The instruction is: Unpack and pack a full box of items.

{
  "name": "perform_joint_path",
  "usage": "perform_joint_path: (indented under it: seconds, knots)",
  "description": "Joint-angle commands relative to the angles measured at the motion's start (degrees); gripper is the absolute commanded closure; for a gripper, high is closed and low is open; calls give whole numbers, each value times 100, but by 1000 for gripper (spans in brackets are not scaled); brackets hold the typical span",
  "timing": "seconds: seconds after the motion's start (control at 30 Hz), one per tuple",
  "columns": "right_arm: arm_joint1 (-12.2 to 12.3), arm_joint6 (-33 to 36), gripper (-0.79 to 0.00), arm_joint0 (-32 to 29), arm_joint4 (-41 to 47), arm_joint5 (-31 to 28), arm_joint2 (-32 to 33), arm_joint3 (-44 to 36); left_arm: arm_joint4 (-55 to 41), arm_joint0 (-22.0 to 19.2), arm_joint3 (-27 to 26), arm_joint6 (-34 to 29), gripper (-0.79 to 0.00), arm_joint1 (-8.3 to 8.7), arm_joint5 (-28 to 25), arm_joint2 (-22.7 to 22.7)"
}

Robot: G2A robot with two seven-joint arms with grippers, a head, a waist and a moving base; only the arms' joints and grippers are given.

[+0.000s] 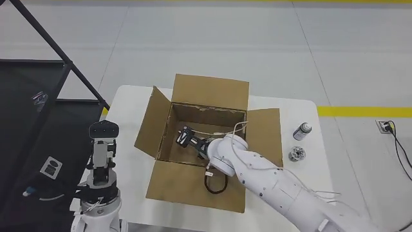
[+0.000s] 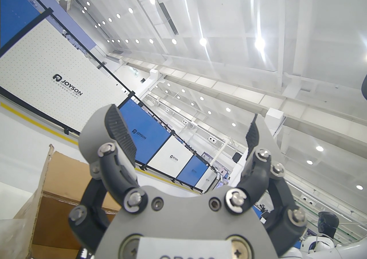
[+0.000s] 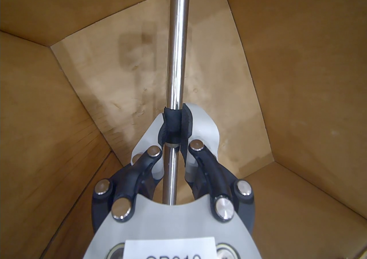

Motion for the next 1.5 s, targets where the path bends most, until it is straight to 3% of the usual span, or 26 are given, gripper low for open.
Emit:
perform_joint_path:
  seconds: [0.0,0.17,0.37,0.53,0.73,0.93,1.1,1.17,1.2,1.23,1.3,1.47]
  knots:
    - [-67,12,-95,34,36,-42,-7,151,-2,-3,5,1,-785,0,-3,-4]
    - [-216,-5,-219,121,55,-138,11,486,-3,-47,25,-50,-785,1,29,22]
    - [-270,-1,-231,152,41,-249,156,582,-22,-96,74,-99,-785,4,48,30]
    - [-160,109,-246,60,-125,-229,414,167,-47,-165,131,-179,-785,6,72,67]
    - [307,530,-280,-521,-494,-362,1204,-1267,-60,-240,179,-260,-785,11,107,83]
    - [923,1223,-271,-1914,-1024,-768,2541,-3637,-76,-320,202,-314,-785,18,152,42]
    - [1237,1292,-305,-3072,-1050,-1074,3712,-5228,-89,-432,243,-447,-785,21,180,129]
    - [1320,1262,-397,-3416,-995,-1125,4191,-5653,-100,-489,278,-514,-785,22,192,184]
    - [1356,1242,-566,-3575,-1001,-1114,4435,-5826,-107,-518,301,-534,-785,22,199,211]
    - [1389,1207,-686,-3729,-986,-1101,4677,-5980,-102,-544,325,-552,-785,21,215,230]
    - [1448,1127,-785,-4041,-921,-1045,5195,-6235,-94,-590,359,-589,-785,21,219,276]
    - [1563,973,-785,-4806,-630,-977,6459,-6544,-91,-667,423,-639,-785,18,246,380]
